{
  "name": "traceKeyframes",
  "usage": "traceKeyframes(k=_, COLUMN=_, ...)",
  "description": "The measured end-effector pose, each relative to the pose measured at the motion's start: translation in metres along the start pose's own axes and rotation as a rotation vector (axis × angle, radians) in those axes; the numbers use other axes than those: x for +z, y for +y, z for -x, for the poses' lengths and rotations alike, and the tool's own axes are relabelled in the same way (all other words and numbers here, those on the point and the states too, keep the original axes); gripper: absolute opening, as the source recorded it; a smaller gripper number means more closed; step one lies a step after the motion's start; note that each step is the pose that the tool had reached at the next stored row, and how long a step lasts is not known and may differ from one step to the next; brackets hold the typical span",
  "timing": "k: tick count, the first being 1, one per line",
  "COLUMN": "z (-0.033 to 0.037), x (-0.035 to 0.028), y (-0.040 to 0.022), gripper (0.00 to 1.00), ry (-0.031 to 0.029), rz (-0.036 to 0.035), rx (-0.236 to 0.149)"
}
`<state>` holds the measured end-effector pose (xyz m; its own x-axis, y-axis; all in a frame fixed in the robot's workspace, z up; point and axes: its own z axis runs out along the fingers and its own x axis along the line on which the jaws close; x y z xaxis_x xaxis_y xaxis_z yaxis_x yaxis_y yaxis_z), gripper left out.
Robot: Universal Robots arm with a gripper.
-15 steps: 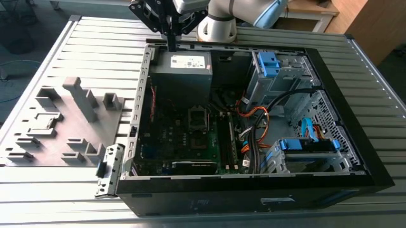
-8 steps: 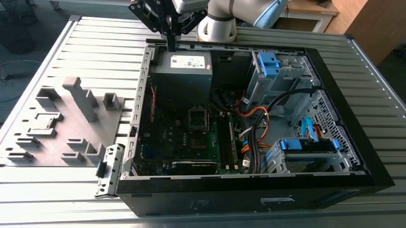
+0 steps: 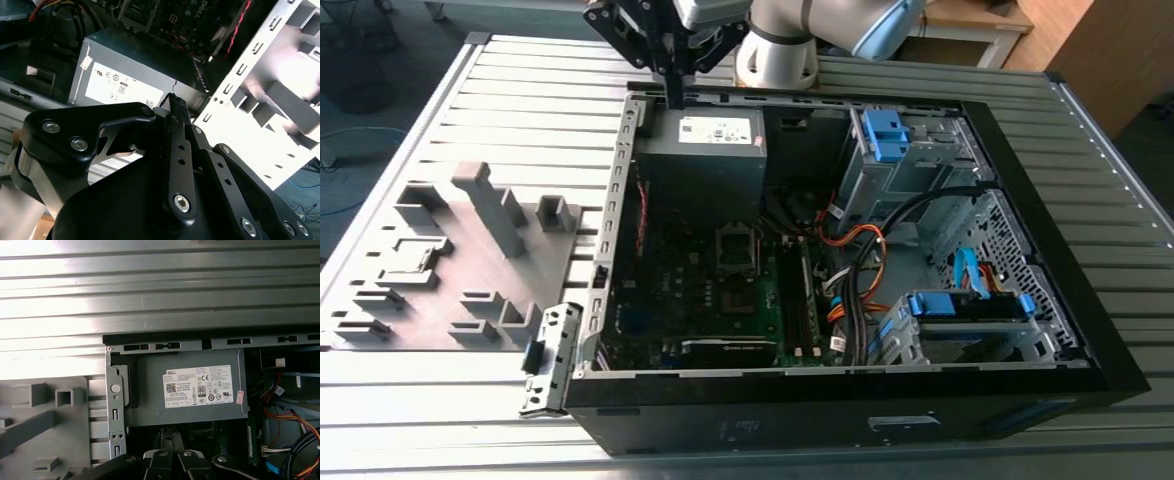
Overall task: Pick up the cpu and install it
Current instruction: 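Reach for the cpu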
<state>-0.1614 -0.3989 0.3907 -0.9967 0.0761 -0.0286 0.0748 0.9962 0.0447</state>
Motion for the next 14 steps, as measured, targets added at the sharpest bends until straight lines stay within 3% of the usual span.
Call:
traceKeyframes(k=6, z=-0.014, x=0.0007, y=-0.0011, gripper=0.11, ry=-0.0016, rz=0.0001, rx=0.0)
traceKeyframes(k=14, z=-0.0197, x=0.0018, y=-0.0015, gripper=0.11, ry=-0.0016, rz=0.0001, rx=0.0)
